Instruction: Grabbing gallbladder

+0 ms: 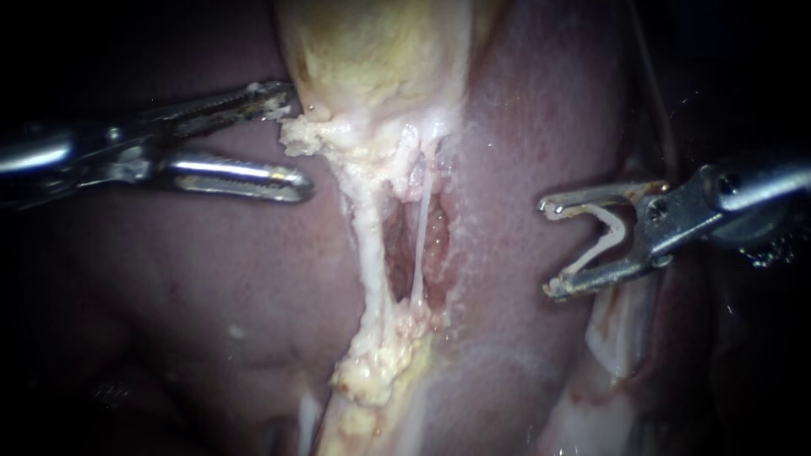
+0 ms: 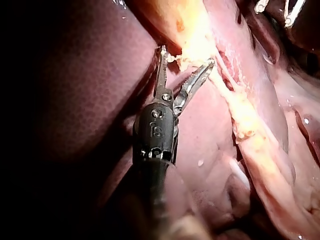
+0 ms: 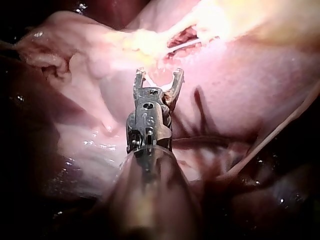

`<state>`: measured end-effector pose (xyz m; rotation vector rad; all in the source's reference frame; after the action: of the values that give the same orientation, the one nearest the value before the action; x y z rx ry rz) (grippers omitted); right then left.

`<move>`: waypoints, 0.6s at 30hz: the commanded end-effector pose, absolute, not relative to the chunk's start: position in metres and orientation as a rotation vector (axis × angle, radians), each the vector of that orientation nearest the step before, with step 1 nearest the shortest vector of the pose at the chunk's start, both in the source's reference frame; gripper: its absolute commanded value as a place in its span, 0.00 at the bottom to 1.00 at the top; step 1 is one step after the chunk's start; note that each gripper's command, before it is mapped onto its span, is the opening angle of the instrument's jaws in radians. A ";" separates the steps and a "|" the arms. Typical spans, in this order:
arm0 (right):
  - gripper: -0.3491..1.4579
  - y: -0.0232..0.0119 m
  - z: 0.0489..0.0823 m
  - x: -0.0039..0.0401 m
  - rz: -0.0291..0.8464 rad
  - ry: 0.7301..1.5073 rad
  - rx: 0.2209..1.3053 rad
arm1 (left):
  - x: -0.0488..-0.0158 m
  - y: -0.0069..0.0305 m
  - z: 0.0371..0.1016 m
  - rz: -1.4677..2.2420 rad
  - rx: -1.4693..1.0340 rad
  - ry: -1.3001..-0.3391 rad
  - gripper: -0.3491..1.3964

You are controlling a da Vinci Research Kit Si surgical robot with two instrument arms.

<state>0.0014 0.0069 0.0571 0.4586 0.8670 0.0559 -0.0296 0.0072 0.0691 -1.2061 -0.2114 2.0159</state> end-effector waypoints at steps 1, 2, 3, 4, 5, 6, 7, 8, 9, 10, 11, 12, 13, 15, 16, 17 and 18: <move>0.47 0.0069 0.0571 0.0014 0.055 0.867 0.459 | -0.0299 0.0073 0.0692 2.016 -1.206 -0.215 0.46; 0.47 0.0069 0.0571 0.0014 0.055 0.867 0.459 | -0.0301 0.0073 0.0693 2.015 -1.207 -0.217 0.44; 0.47 0.0069 0.0571 0.0014 0.055 0.867 0.459 | -0.0303 0.0074 0.0694 2.015 -1.206 -0.215 0.42; 0.47 0.0069 0.0571 0.0014 0.055 0.867 0.459 | -0.0305 0.0074 0.0695 2.014 -1.206 -0.214 0.40; 0.47 0.0069 0.0571 0.0014 0.055 0.867 0.459 | -0.0307 0.0074 0.0696 2.014 -1.205 -0.212 0.39; 0.47 0.0069 0.0571 0.0014 0.055 0.867 0.459 | -0.0308 0.0073 0.0697 2.014 -1.205 -0.211 0.38; 0.47 0.0069 0.0571 0.0014 0.055 0.867 0.459 | -0.0309 0.0072 0.0698 2.016 -1.211 -0.218 0.33; 0.47 0.0069 0.0571 0.0014 0.055 0.867 0.459 | -0.0310 0.0071 0.0698 2.016 -1.213 -0.221 0.29; 0.47 0.0069 0.0571 0.0014 0.055 0.867 0.459 | -0.0309 0.0070 0.0698 2.017 -1.215 -0.224 0.21; 0.47 0.0069 0.0571 0.0014 0.055 0.867 0.459 | -0.0308 0.0069 0.0696 2.022 -1.218 -0.221 0.12; 0.47 0.0069 0.0571 0.0014 0.055 0.867 0.459 | -0.0307 0.0068 0.0695 2.012 -1.214 -0.228 0.02; 0.47 0.0068 0.0571 0.0014 0.055 0.867 0.459 | -0.0306 0.0067 0.0693 2.007 -1.212 -0.232 0.00; 0.47 0.0068 0.0571 0.0014 0.055 0.867 0.459 | -0.0306 0.0065 0.0691 2.002 -1.210 -0.236 0.00; 0.47 0.0068 0.0571 0.0013 0.054 0.868 0.459 | -0.0304 0.0061 0.0687 1.987 -1.204 -0.245 0.00; 0.47 0.0068 0.0571 0.0013 0.054 0.868 0.459 | -0.0304 0.0058 0.0685 1.987 -1.204 -0.245 0.00; 0.47 0.0068 0.0571 0.0012 0.054 0.868 0.459 | -0.0303 0.0055 0.0683 1.986 -1.196 -0.250 0.00; 0.47 0.0068 0.0571 0.0012 0.059 0.866 0.462 | -0.0303 0.0053 0.0681 1.993 -1.188 -0.254 0.00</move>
<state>0.0011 0.0068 0.0571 0.4624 0.8670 0.0566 -0.0302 0.0051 0.0679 -1.1874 -0.2541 1.9923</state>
